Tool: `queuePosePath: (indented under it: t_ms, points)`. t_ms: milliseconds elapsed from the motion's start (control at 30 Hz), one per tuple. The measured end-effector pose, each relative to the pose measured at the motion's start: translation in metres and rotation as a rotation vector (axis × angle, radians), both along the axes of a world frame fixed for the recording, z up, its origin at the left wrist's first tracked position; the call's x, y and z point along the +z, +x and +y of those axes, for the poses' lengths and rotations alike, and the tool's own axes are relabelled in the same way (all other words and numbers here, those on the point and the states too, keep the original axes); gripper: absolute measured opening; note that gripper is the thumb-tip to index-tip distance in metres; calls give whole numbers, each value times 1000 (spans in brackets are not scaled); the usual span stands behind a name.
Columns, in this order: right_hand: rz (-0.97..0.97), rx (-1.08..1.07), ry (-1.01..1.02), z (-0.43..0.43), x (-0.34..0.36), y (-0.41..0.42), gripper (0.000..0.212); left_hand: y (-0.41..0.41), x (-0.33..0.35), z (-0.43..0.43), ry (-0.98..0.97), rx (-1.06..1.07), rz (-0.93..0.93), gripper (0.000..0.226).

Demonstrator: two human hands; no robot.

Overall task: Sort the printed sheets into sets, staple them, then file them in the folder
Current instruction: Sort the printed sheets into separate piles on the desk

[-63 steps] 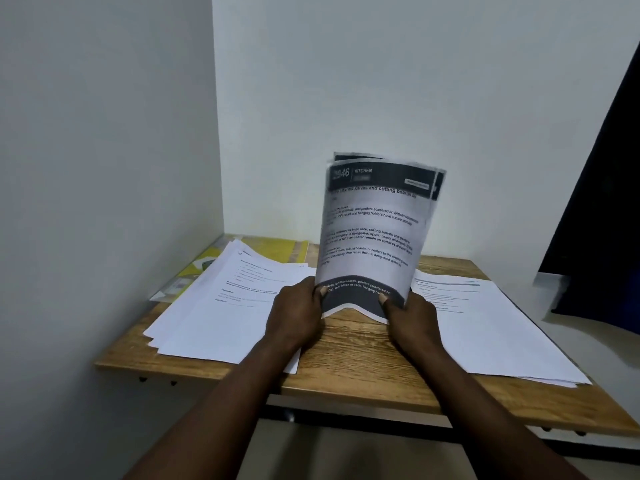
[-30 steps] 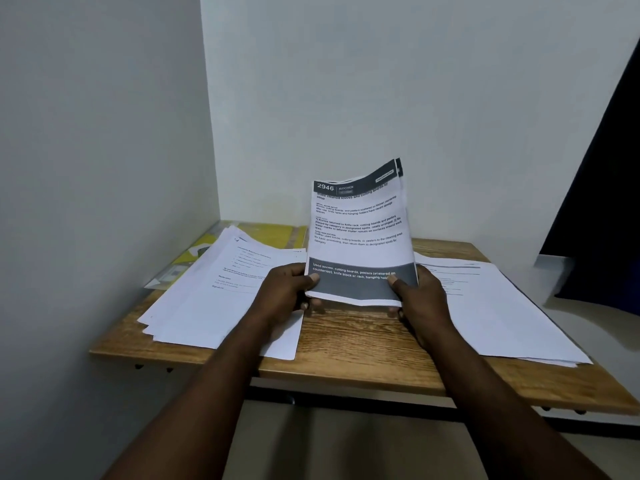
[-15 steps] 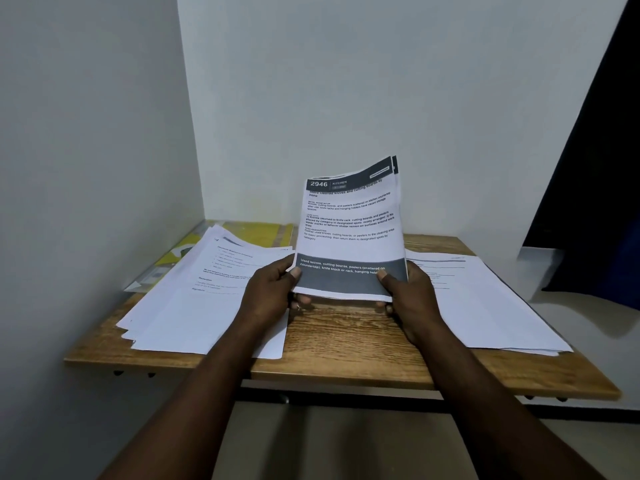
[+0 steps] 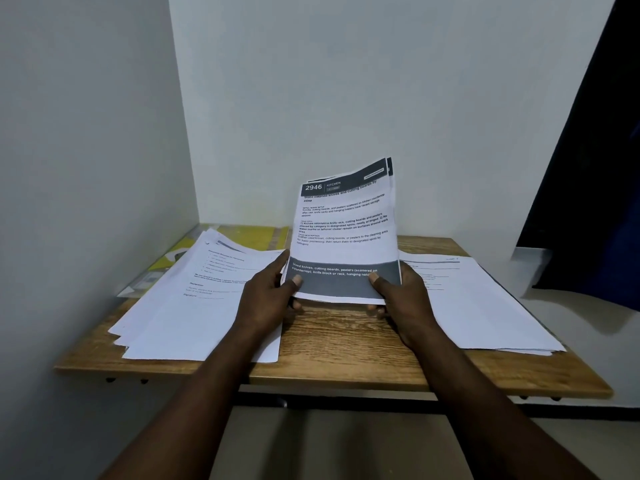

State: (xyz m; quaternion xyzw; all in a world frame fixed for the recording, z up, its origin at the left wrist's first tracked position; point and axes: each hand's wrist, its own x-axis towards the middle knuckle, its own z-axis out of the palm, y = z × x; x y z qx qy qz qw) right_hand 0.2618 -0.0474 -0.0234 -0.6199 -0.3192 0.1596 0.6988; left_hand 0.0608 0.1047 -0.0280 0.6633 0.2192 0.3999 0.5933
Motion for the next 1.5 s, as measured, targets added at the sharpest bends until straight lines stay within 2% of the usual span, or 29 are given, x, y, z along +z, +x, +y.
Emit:
queuePosePath:
  t_ms: [367, 833, 967, 1133, 1367, 1500]
  points:
    - [-61, 29, 13, -1, -1, 1, 40, -1, 2, 1, 10, 94, 14, 54]
    - [-37, 28, 25, 0, -1, -1, 49, -3, 4, -1, 76, 120, 48, 55]
    - [-25, 1, 34, -1, 1, -3, 28, -3, 5, -3, 34, 71, -2, 55]
    - [-60, -33, 7, -1, 0, -1, 30, -4, 7, -5, 46, 64, 7, 59]
    - [-55, -67, 10, -1, 0, -2, 30, -5, 7, -8, -1, -13, -21, 46]
    - [-47, -63, 22, -2, 2, -3, 29, -6, 9, -8, -25, 36, -12, 30]
